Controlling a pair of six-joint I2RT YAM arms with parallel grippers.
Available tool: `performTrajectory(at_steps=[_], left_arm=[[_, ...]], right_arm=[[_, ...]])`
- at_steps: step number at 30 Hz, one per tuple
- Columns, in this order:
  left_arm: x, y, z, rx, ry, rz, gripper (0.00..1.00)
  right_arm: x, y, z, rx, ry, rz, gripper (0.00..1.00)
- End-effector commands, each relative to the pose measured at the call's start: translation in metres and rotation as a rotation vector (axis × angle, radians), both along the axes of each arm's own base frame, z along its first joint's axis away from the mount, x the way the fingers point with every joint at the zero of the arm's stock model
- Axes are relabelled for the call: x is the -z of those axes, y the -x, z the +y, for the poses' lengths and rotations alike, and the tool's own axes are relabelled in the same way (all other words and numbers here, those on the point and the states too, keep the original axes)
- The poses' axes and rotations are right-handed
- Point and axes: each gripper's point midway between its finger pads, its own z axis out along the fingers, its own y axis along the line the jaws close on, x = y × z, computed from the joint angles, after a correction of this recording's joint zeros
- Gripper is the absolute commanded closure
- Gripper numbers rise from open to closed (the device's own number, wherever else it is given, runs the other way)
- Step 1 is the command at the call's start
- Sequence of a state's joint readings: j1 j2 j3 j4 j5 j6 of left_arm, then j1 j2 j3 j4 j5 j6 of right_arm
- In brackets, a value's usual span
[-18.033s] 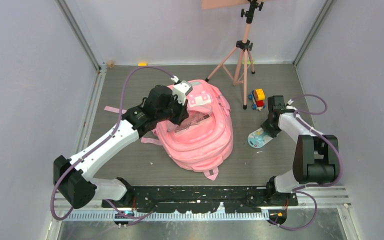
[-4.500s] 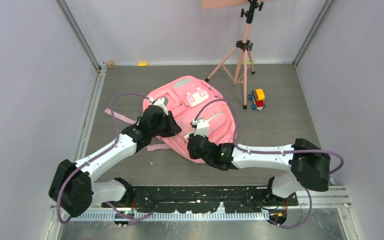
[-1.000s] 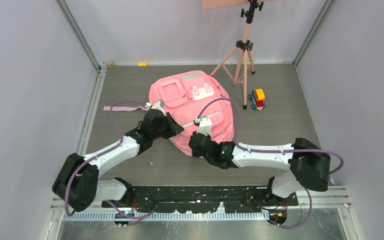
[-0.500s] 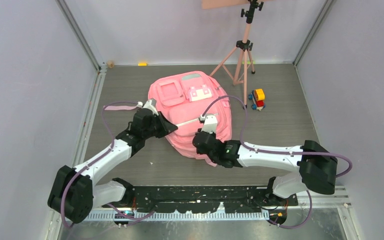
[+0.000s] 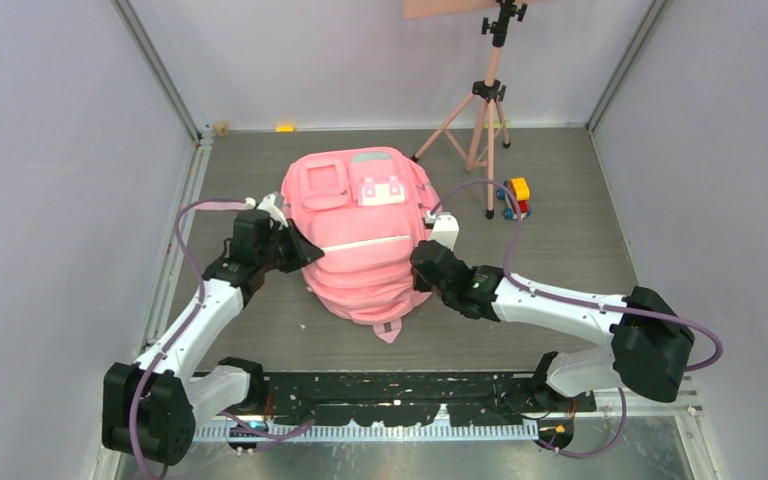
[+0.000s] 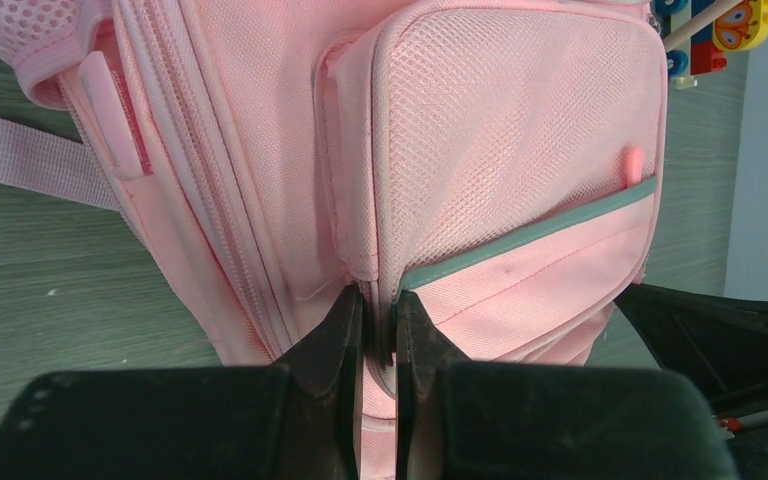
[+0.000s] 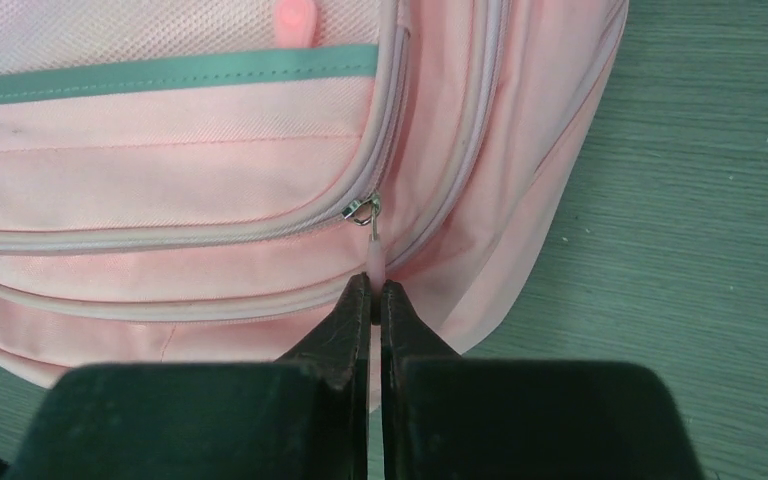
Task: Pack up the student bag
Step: Zip the student bag at the center of the board.
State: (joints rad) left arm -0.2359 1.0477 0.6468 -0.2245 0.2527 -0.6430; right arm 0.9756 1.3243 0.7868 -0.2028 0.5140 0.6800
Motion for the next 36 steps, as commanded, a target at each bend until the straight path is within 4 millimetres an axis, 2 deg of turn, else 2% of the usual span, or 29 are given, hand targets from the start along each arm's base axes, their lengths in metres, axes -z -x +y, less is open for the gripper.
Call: performTrajectory(at_steps=[1,2,3,6,7,8,9,11,14,19,23,27,30,36], left_arm=[[-0.033,-0.032,0.041,-0.113,-0.108,-0.108,1.00],[-0.039,-0.035,0.039,-0.097,-0.111,-0.119,0.99],[-0.043,-0.036,0.038,-0.079,-0.116,-0.127,0.90],[-0.061,-0.039,0.032,-0.012,-0.145,-0.158,0.55],[-0.066,-0.039,0.031,0.004,-0.177,-0.167,0.47],[-0.069,-0.036,0.027,0.028,-0.215,-0.181,0.41],[-0.074,-0.035,0.027,0.040,-0.260,-0.202,0.39],[-0.081,-0.029,0.011,0.108,-0.345,-0.253,0.33],[-0.083,-0.018,-0.022,0.254,-0.411,-0.340,0.31],[-0.074,-0.001,-0.089,0.528,-0.364,-0.505,0.32],[-0.068,0.009,-0.131,0.661,-0.384,-0.659,0.32],[-0.062,0.015,-0.162,0.672,-0.427,-0.746,0.33],[-0.057,0.012,-0.177,0.672,-0.481,-0.781,0.33],[-0.043,0.007,-0.193,0.699,-0.547,-0.790,0.45]], right_arm=[[-0.006,-0.011,-0.016,0.009,0.015,-0.022,1.00],[-0.008,-0.011,-0.011,-0.020,-0.003,-0.024,1.00],[-0.009,-0.012,-0.009,-0.032,-0.010,-0.023,1.00],[-0.016,-0.010,0.001,-0.088,-0.048,-0.028,1.00],[-0.018,-0.010,0.001,-0.094,-0.057,-0.030,1.00],[-0.019,-0.010,0.003,-0.104,-0.068,-0.029,1.00],[-0.019,-0.008,0.005,-0.118,-0.079,-0.023,1.00],[-0.019,-0.008,0.006,-0.135,-0.095,-0.020,1.00],[-0.020,-0.009,0.006,-0.151,-0.113,-0.019,1.00],[-0.022,-0.008,0.001,-0.149,-0.148,-0.013,1.00],[-0.024,-0.010,-0.003,-0.131,-0.191,-0.009,1.00],[-0.023,-0.012,-0.008,-0.110,-0.228,0.000,1.00],[-0.021,-0.011,-0.008,-0.107,-0.243,0.009,1.00],[-0.020,-0.011,-0.009,-0.107,-0.246,0.017,1.00]])
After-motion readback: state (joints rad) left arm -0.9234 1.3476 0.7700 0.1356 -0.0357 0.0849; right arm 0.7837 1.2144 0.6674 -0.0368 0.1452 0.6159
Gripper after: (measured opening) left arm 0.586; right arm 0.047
